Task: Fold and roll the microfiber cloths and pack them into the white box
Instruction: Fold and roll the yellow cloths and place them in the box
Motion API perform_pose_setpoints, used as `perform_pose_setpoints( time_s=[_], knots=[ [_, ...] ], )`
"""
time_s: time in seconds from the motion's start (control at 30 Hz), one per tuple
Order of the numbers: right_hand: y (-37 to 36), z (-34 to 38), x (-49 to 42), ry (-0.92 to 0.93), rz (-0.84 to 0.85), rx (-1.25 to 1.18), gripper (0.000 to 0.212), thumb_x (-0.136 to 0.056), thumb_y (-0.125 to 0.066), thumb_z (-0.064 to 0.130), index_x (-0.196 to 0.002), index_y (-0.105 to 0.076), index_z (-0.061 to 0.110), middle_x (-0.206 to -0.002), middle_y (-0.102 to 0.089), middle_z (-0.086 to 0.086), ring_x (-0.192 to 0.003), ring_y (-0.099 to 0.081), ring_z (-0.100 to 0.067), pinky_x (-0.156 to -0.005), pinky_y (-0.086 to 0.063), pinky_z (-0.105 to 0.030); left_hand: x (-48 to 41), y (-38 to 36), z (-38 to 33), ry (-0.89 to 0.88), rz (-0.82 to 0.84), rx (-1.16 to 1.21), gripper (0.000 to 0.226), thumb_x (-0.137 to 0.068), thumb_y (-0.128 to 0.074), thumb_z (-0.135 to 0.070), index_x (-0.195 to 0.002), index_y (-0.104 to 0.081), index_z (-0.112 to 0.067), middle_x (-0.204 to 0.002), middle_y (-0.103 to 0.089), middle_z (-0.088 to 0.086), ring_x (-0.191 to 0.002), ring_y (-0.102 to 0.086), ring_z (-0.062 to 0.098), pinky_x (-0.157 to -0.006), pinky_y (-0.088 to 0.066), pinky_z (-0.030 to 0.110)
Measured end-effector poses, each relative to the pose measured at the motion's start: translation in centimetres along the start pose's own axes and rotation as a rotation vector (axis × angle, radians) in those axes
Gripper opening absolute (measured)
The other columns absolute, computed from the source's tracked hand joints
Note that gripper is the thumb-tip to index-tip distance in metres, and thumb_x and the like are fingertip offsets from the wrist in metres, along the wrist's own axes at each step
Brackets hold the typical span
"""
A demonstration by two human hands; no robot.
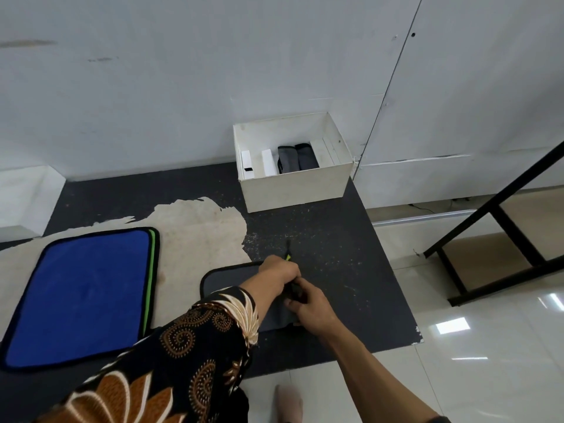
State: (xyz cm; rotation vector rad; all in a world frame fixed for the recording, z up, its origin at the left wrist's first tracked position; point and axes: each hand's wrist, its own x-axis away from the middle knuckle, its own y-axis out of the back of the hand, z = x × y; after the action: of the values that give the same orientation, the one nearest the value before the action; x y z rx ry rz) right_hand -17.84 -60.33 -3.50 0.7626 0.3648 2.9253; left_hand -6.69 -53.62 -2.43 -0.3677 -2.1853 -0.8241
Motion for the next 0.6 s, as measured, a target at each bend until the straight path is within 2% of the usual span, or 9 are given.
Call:
perform_pose_setpoints(
  time_s=[0.07, 0.13, 0.23, 0.33, 0.47, 0.53, 0.6],
  knots=[
    [-0.4, 0.1, 0.2, 0.01, -0.015, 0.04, 0.041, -0.088, -0.066, 0.012, -0.12, -0.054, 0.035, -0.111, -0.063, 0.014, -0.106, -0.06, -0.011, -0.091, -0.055, -0.042, 0.2, 0.4, 0.4, -0.056, -0.105, -0.099, 0.031, -0.083, -0.069, -0.026, -0.107, -0.062, -0.008, -0.106, -0.068, 0.01, -0.097, -0.065, 0.027, -0.081, -0.055, 0.032],
    [-0.7, 0.2, 0.3, 0.007, -0.051, 0.102, 0.036, -0.087, -0.069, 0.014, -0.112, -0.05, 0.032, -0.106, -0.061, 0.012, -0.099, -0.06, -0.009, -0.085, -0.055, -0.034, 0.1, 0.8, 1.1, -0.112, -0.153, -0.111, 0.031, -0.089, -0.064, -0.032, -0.11, -0.062, -0.008, -0.108, -0.068, 0.009, -0.099, -0.064, 0.027, -0.08, -0.054, 0.032],
    [-1.0, 0.5, 0.5, 0.036, -0.061, 0.265, 0.034, -0.086, -0.071, 0.02, -0.106, -0.045, 0.031, -0.104, -0.06, 0.01, -0.094, -0.06, -0.01, -0.07, -0.048, -0.021, -0.4, 2.1, 2.3, -0.21, -0.163, -0.098, 0.026, -0.089, -0.067, -0.026, -0.108, -0.067, -0.009, -0.106, -0.068, 0.01, -0.099, -0.064, 0.027, -0.083, -0.053, 0.034],
    [-1.8, 1.3, 0.6, 0.084, -0.038, 0.392, 0.027, -0.084, -0.07, 0.022, -0.097, -0.049, 0.032, -0.099, -0.063, 0.008, -0.089, -0.061, -0.011, -0.068, -0.048, -0.022, -0.8, 4.4, 3.6, -0.267, -0.182, -0.036, 0.018, -0.091, -0.063, -0.018, -0.105, -0.07, -0.008, -0.103, -0.069, 0.01, -0.098, -0.064, 0.027, -0.083, -0.052, 0.032],
    [-4.3, 2.8, 0.4, 0.19, 0.019, 0.432, 0.026, -0.086, -0.067, 0.02, -0.11, -0.061, 0.028, -0.107, -0.067, 0.006, -0.098, -0.063, -0.012, -0.08, -0.052, -0.026, -1.4, 8.2, 6.0, -0.263, -0.142, 0.08, 0.016, -0.092, -0.056, -0.01, -0.1, -0.07, -0.009, -0.102, -0.071, 0.011, -0.099, -0.064, 0.028, -0.085, -0.053, 0.033],
    [-5.8, 3.6, 0.3, 0.251, 0.061, 0.452, 0.025, -0.088, -0.066, 0.019, -0.112, -0.063, 0.026, -0.11, -0.067, 0.006, -0.099, -0.062, -0.011, -0.08, -0.049, -0.022, -1.8, 10.1, 7.4, -0.252, -0.137, 0.115, 0.018, -0.091, -0.057, -0.009, -0.101, -0.072, -0.011, -0.103, -0.072, 0.011, -0.1, -0.065, 0.028, -0.092, -0.053, 0.038],
    [-7.4, 4.2, 0.0, 0.309, 0.101, 0.514, 0.024, -0.088, -0.066, 0.019, -0.112, -0.065, 0.025, -0.109, -0.066, 0.006, -0.097, -0.06, -0.009, -0.077, -0.044, -0.019, -2.0, 11.6, 8.8, -0.242, -0.15, 0.151, 0.013, -0.09, -0.061, -0.008, -0.095, -0.072, -0.012, -0.101, -0.072, 0.011, -0.098, -0.066, 0.027, -0.09, -0.054, 0.037]
  ],
)
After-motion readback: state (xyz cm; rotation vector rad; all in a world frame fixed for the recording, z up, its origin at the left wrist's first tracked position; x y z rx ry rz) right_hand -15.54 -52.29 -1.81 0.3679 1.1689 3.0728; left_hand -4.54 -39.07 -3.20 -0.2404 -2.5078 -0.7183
